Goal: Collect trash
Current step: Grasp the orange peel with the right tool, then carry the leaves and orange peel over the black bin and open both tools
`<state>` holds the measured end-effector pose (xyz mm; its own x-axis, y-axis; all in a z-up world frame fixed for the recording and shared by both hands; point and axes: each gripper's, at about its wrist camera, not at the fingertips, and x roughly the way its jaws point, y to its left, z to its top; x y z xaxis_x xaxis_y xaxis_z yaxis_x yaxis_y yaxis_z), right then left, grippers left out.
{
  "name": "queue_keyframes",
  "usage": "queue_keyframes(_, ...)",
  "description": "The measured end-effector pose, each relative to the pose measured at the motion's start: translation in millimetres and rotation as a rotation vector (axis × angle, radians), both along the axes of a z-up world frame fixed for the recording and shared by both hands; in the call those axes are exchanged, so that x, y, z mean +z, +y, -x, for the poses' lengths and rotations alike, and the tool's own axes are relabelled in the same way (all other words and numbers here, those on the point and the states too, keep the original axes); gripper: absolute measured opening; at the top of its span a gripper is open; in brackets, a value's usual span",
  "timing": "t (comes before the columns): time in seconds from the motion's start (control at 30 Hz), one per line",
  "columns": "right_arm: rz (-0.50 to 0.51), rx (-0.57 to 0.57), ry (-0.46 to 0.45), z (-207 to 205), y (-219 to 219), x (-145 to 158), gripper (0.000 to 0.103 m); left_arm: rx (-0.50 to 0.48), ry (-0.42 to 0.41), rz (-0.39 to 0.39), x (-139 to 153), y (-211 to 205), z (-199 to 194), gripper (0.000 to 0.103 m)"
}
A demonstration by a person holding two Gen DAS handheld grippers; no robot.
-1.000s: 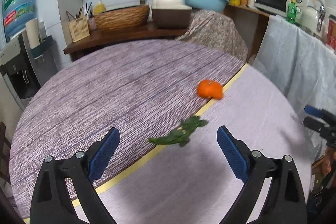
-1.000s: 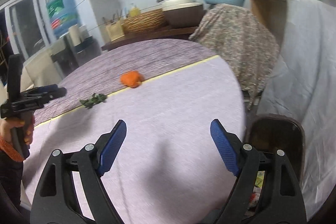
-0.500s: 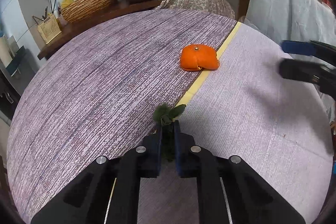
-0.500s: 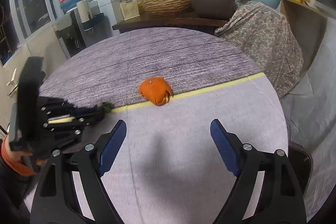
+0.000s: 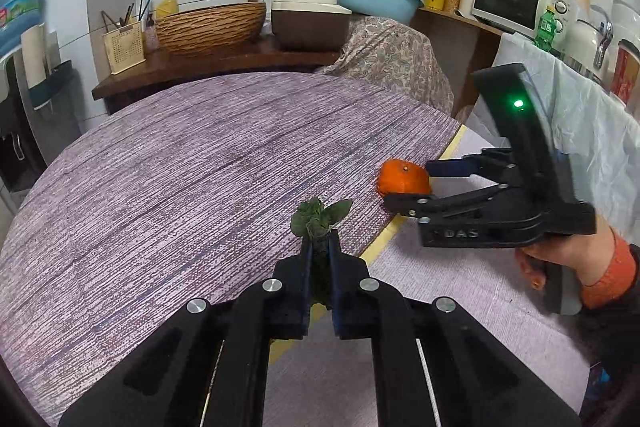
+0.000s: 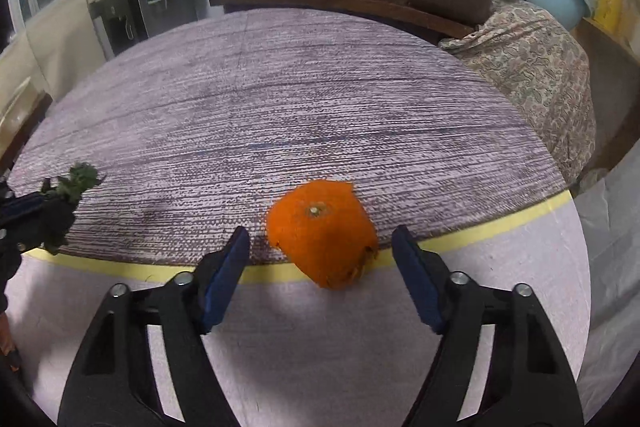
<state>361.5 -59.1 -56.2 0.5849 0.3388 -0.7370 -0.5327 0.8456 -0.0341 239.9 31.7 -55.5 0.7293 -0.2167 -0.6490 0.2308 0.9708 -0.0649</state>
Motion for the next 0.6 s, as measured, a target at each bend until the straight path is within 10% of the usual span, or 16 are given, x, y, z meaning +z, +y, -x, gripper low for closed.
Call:
queue_keyframes(0.23,0.036,-0.004,-0.033,9.1,3.0,1.9,0.026,-0.018,-0.026,-0.011,1.0,-3.8,5.8,0.008)
queue_keyframes(0.6,-0.208,0.027,-0.164,126.4,-91.2,45.5,0.024,-0.03,0.009,0.021,-5.5,-23.7,3.0,0.008)
